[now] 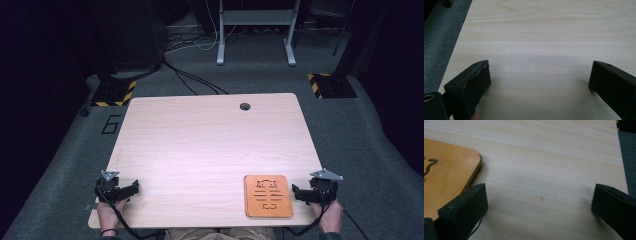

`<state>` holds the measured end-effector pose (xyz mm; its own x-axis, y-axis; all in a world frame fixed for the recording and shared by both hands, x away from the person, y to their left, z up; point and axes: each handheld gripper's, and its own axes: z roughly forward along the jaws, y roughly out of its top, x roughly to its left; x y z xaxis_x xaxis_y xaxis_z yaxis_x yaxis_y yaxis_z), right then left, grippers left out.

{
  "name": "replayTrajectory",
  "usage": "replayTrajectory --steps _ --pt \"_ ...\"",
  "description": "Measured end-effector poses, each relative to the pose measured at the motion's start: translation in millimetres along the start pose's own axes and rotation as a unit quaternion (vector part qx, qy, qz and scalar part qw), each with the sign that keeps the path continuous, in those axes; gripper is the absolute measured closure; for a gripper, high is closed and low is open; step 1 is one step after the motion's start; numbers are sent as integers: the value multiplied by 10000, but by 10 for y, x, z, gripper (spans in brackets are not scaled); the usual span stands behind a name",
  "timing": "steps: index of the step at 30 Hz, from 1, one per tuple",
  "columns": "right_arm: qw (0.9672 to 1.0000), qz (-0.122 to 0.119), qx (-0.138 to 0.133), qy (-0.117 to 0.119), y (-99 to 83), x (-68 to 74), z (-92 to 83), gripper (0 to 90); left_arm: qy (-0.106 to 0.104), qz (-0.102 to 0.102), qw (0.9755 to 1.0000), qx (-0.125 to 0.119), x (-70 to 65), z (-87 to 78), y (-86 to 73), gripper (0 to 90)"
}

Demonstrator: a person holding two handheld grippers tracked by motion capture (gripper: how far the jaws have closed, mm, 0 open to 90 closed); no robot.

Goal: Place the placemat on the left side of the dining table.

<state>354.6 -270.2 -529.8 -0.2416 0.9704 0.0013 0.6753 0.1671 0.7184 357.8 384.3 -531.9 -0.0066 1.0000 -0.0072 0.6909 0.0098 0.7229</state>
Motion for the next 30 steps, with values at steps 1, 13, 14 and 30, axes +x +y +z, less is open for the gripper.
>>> replayTrajectory --steps 1,13,14,30 --pt "10000 2 1 11 1 0 1 0 -23 15 10000 35 1 5 7 24" --pt "10000 16 30 52 15 -15 2 0 -205 187 9996 38 11 56 48 0" --pt "10000 33 27 78 17 -19 2 0 -218 198 9996 37 11 58 49 0" --pt "9992 169 32 355 47 -3 -76 4 -248 231 9994 28 10 69 57 0"
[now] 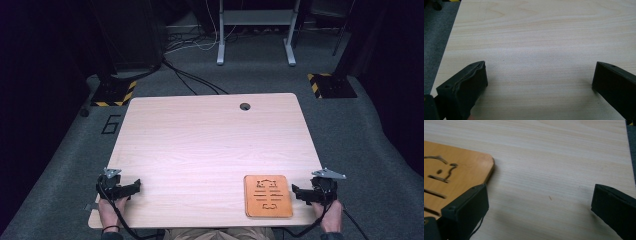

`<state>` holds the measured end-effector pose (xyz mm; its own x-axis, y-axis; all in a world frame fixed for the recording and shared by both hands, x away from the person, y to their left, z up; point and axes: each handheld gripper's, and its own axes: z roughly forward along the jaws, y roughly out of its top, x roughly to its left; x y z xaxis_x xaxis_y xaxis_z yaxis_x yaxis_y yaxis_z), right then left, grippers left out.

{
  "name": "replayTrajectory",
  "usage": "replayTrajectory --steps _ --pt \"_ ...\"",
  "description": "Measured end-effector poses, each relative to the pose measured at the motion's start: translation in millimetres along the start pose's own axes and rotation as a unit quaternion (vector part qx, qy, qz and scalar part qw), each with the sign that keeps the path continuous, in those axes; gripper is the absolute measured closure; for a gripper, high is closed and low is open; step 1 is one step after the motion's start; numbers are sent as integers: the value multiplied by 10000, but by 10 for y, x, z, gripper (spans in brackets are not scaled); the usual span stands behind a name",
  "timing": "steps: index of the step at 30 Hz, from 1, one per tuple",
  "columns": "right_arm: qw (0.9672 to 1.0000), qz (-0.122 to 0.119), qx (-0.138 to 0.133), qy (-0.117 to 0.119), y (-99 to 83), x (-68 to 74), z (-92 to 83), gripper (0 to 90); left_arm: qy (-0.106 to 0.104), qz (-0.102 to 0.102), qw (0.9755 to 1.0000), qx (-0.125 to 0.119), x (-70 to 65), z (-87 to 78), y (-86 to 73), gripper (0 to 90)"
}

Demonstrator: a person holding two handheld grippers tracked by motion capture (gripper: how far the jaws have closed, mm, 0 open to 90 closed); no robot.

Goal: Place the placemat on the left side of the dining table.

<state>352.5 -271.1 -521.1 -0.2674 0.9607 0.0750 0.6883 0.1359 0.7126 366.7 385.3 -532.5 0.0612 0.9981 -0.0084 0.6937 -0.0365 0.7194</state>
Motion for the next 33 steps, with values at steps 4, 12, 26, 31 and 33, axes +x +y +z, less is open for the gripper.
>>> replayTrajectory --steps 4,12,26,31,33 --pt "9998 -91 -5 189 34 108 -50 4 -1 4 10000 2 0 -1 0 0" --pt "9990 -162 96 393 36 216 -42 5 -4 5 10000 2 0 -1 0 0" --pt "9984 -324 224 396 29 301 15 11 -2 6 10000 2 0 -1 0 0" --pt "9982 -355 198 440 28 327 25 14 -2 4 10000 2 0 -1 0 0" --pt "9982 -350 207 438 29 338 28 14 -1 3 10000 2 0 -1 0 0"
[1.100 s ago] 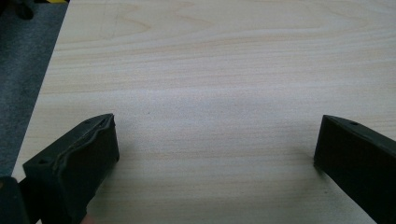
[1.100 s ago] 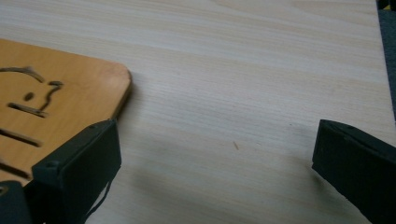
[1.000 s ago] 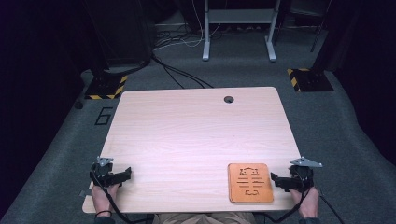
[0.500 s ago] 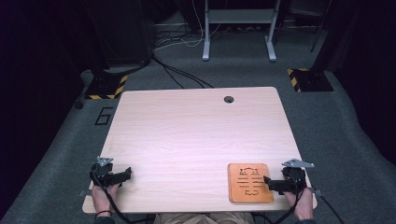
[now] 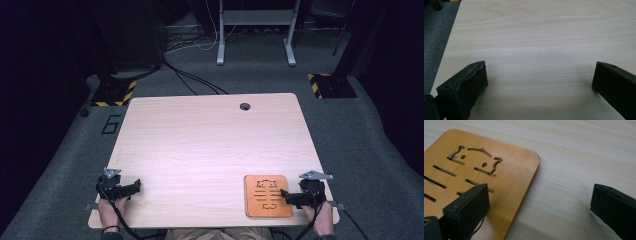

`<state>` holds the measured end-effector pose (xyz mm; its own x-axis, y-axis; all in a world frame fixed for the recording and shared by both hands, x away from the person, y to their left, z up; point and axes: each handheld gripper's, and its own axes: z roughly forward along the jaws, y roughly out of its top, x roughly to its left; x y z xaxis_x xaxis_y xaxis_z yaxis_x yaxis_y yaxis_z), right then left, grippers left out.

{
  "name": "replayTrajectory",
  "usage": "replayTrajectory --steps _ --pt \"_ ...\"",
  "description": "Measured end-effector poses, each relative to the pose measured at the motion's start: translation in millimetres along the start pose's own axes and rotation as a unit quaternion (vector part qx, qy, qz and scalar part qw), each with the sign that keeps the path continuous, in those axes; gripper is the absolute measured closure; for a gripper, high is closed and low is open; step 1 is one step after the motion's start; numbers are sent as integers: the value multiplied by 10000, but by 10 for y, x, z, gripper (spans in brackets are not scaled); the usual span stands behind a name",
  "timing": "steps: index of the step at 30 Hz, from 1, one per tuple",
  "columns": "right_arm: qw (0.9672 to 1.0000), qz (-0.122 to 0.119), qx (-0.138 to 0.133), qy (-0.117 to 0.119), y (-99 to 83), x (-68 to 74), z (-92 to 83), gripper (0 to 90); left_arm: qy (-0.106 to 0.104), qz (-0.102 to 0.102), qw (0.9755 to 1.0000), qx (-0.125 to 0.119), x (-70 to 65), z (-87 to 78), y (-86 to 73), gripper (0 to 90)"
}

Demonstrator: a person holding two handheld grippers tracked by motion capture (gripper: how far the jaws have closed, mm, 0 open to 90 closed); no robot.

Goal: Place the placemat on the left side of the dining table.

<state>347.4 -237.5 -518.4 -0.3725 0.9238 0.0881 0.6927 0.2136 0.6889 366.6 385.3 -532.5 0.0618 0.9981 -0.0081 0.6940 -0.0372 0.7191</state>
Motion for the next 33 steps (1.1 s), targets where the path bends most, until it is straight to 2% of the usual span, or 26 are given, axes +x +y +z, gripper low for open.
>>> replayTrajectory --steps 3,4,15,33 --pt "10000 -69 4 22 -4 3 6 14 1 -1 10000 1 0 0 0 0" --pt "10000 -2 6 44 -7 -9 7 14 0 -1 10000 0 0 0 0 0" --pt "9998 113 44 156 -31 -72 -4 16 1 0 10000 1 0 0 0 0" --pt "9999 67 17 129 -73 -147 -38 2 2 -3 10000 5 -1 -1 -1 0"
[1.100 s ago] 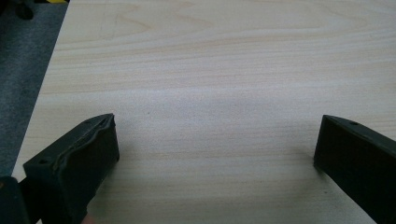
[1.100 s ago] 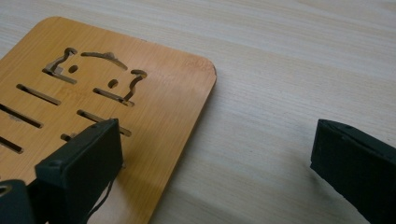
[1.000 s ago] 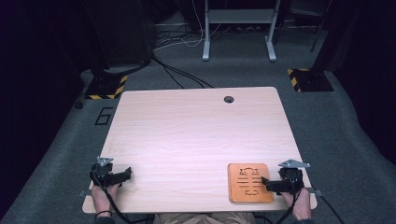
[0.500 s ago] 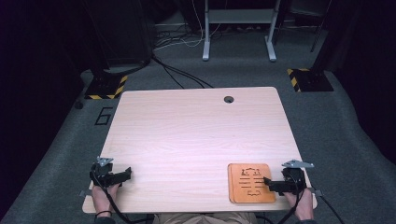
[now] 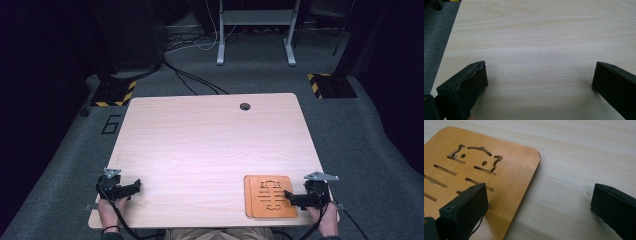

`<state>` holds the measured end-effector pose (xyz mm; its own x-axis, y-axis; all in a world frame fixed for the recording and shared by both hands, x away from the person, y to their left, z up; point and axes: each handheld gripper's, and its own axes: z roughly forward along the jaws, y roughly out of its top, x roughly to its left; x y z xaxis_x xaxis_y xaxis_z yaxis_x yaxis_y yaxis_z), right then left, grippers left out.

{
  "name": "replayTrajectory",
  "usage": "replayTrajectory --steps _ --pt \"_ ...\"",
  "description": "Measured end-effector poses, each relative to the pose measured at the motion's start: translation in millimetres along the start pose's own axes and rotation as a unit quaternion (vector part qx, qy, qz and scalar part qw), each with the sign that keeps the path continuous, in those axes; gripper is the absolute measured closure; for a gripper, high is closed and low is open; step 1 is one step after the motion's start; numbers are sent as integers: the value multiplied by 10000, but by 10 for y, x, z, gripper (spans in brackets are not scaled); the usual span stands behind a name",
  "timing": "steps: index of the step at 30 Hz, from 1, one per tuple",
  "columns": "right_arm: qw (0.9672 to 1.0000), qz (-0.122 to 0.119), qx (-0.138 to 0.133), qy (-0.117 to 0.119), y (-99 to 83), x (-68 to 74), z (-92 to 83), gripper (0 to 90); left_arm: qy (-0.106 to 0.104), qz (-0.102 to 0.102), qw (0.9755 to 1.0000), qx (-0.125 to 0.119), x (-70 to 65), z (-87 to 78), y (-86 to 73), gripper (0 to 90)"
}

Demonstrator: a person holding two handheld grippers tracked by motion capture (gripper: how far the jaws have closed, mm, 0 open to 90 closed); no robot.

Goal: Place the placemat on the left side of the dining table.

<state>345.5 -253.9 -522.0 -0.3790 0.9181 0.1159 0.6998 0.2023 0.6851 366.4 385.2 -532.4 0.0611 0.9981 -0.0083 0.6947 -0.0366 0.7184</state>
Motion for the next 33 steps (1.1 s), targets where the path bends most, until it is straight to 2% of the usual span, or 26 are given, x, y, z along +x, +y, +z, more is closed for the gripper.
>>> replayTrajectory --steps 12,33 --pt "9998 -15 -182 -4 -60 -78 -26 0 1 -6 10000 -4 -1 1 0 0" --pt "9998 41 -190 -69 -81 -132 -56 0 3 -6 10000 -2 -1 0 0 0"
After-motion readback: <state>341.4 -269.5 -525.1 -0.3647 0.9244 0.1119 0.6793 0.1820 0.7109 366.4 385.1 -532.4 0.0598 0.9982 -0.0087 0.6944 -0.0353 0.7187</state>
